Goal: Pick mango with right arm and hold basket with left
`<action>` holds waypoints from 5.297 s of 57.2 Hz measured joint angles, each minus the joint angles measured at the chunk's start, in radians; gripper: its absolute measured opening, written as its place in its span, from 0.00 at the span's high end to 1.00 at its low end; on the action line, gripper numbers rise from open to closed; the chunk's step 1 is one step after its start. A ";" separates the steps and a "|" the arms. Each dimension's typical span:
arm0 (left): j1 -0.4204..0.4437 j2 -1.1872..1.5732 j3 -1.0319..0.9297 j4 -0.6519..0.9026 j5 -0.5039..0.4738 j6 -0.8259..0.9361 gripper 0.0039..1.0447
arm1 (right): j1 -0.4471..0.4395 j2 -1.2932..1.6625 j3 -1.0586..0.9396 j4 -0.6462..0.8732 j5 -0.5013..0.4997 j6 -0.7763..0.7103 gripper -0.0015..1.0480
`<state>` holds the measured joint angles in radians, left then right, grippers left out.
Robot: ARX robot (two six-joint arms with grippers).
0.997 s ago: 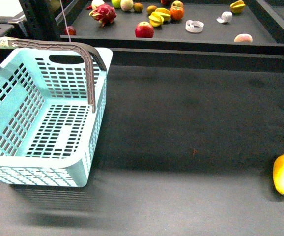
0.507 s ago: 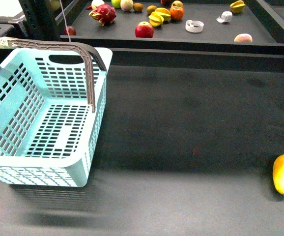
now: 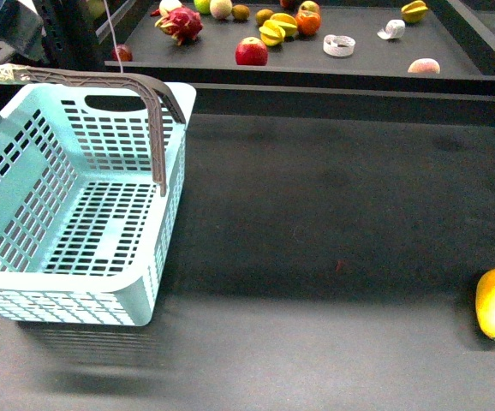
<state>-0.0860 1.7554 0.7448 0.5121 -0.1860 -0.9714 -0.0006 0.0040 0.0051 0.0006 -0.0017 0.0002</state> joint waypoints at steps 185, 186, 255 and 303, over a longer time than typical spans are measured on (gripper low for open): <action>-0.391 -0.091 0.038 0.039 0.354 0.524 0.92 | 0.000 0.000 0.000 0.000 0.000 0.000 0.08; -0.389 -0.091 0.034 0.042 0.354 0.527 0.92 | 0.000 0.000 0.000 0.000 0.000 0.000 0.08; -0.346 -0.058 -0.021 0.134 0.443 0.597 0.92 | 0.000 0.000 0.000 0.000 0.000 0.000 0.08; -0.346 -0.057 -0.021 0.135 0.444 0.598 0.92 | 0.021 0.119 0.026 -0.034 0.166 0.078 0.08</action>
<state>-0.4316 1.6981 0.7235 0.6468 0.2577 -0.3733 0.0204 0.1234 0.0315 -0.0330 0.1642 0.0784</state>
